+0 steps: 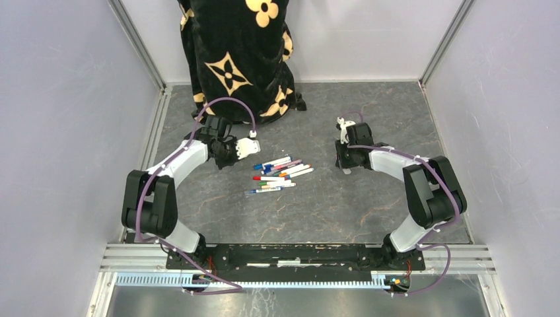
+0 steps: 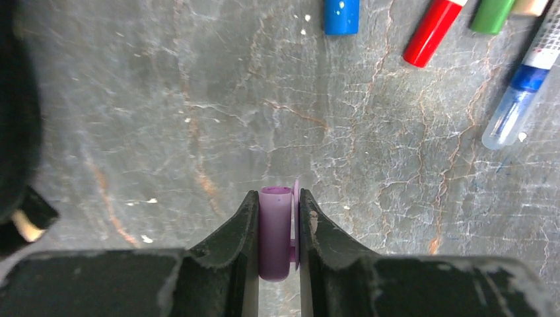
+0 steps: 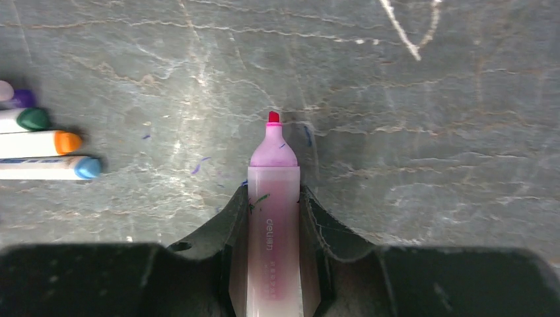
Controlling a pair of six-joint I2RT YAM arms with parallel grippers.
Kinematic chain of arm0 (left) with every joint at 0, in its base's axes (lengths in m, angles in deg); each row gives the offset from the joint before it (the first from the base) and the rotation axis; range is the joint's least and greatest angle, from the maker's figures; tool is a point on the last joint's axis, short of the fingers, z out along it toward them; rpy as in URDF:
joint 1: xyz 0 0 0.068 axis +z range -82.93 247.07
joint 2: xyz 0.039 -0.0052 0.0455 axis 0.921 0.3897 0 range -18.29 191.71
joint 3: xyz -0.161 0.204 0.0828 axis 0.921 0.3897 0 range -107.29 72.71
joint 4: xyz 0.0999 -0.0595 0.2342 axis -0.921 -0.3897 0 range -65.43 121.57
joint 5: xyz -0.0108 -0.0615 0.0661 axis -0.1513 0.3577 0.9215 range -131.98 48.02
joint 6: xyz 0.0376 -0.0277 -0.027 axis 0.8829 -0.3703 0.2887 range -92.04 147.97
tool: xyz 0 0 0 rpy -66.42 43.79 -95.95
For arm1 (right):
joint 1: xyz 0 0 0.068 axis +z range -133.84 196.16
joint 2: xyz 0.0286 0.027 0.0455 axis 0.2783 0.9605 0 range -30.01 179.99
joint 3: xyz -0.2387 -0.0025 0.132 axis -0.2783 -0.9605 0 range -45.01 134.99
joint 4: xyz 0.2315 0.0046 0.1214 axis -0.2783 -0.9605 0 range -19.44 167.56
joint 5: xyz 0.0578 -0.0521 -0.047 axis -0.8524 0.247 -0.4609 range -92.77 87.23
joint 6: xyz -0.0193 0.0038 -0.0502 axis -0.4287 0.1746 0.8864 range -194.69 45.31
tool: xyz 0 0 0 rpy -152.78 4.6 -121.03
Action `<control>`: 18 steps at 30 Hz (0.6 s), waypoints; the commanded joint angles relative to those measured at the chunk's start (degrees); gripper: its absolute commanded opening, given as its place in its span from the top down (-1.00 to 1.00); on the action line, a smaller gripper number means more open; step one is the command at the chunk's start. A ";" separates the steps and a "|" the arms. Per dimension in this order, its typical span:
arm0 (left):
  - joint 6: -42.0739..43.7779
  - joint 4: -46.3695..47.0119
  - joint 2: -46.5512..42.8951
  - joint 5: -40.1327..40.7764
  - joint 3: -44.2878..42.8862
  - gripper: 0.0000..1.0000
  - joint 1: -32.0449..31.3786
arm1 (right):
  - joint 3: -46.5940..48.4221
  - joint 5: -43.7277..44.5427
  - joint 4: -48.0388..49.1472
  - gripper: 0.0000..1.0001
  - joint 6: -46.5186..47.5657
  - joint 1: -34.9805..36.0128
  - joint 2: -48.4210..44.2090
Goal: Open the pen caps
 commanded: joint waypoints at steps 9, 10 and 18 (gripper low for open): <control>-6.48 9.15 4.80 1.52 5.19 0.79 1.26 | -5.91 8.35 2.77 0.48 0.82 -0.53 -3.67; -6.65 9.42 4.93 1.54 5.36 0.74 1.26 | -6.26 8.34 2.77 0.44 0.80 -0.47 -4.19; -8.05 9.44 4.54 0.11 4.51 0.02 1.30 | -6.94 7.10 1.85 0.17 0.85 -0.52 -7.89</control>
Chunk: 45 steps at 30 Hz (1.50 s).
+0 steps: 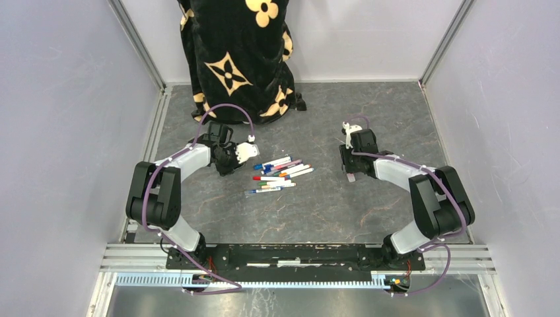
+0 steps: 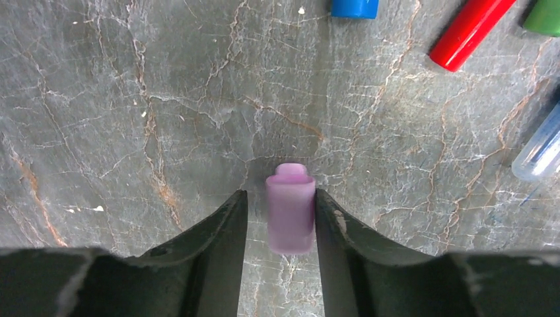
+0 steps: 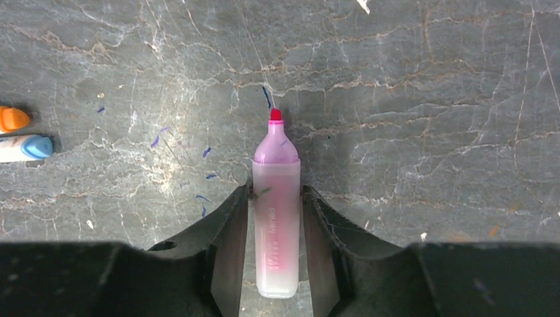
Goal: Open the pen caps
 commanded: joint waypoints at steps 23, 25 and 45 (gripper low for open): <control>-16.22 -27.65 -3.99 -11.98 -31.59 -1.00 3.92 | 24.56 -24.43 -2.42 -0.20 23.38 13.57 11.67; -16.06 -29.90 -4.05 -13.38 -32.12 -1.00 4.65 | 25.77 -25.18 -1.89 -0.19 25.10 13.68 14.44; -12.99 -38.55 -2.93 -17.67 -34.75 -1.00 5.81 | 14.57 -22.70 -0.64 -0.16 25.37 13.73 9.98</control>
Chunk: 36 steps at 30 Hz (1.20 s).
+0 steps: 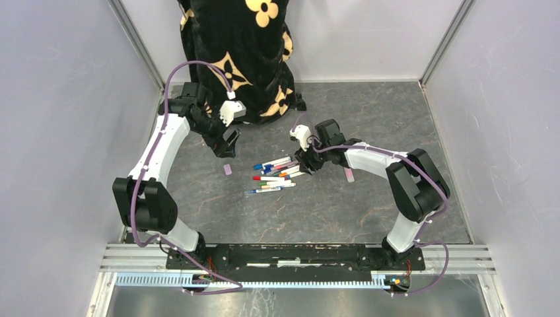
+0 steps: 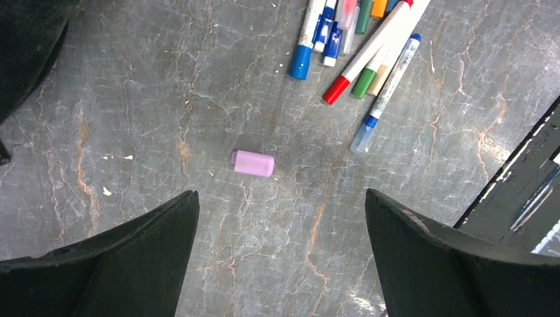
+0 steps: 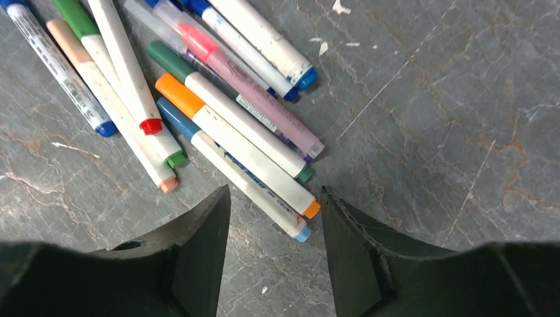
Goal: Open the pen caps
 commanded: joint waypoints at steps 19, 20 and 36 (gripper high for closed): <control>1.32 -2.30 -0.49 -2.69 -2.48 -1.00 0.09 | -4.04 -1.24 2.92 -0.01 -0.92 -0.19 2.19; 1.12 -2.14 -0.40 -2.56 -2.38 -1.00 0.09 | -4.59 -1.16 3.21 -0.01 -1.26 -0.06 1.73; -0.95 -0.58 -0.78 -1.93 -2.24 -1.00 0.25 | -15.08 6.46 6.67 -0.07 -5.32 0.30 -6.42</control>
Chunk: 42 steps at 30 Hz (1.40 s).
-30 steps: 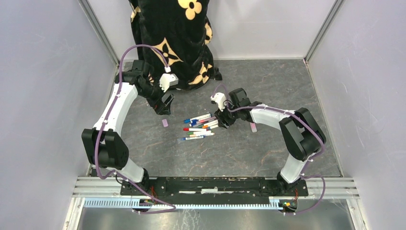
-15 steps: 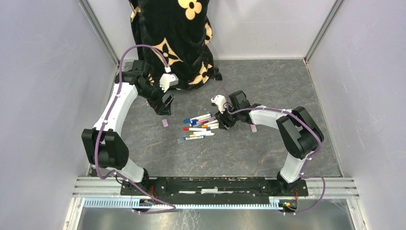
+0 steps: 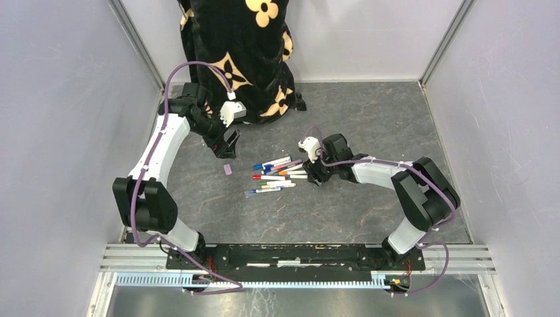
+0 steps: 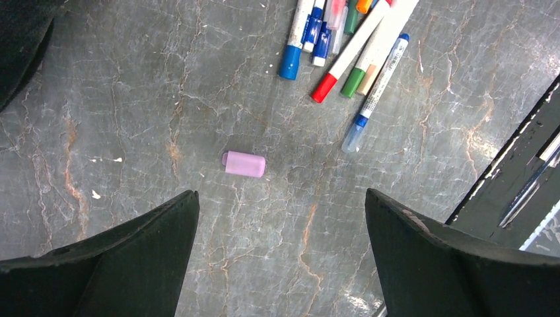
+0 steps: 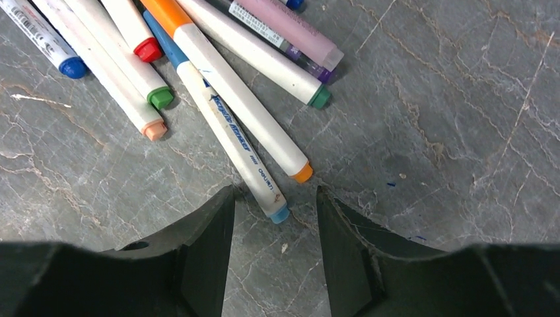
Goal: Open the pen caps
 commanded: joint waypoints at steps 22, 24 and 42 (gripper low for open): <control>-2.37 2.03 -2.73 -0.29 -2.04 -1.00 0.26 | -5.96 1.27 -0.53 0.27 -4.76 7.97 -3.21; -2.37 2.06 -2.74 -0.47 -1.91 -1.00 0.26 | -6.10 2.01 -0.77 0.25 -4.83 8.50 -3.35; 10.69 0.10 -8.27 -9.92 4.87 -1.00 0.17 | 2.67 -3.73 -6.90 1.00 -3.75 8.74 -6.38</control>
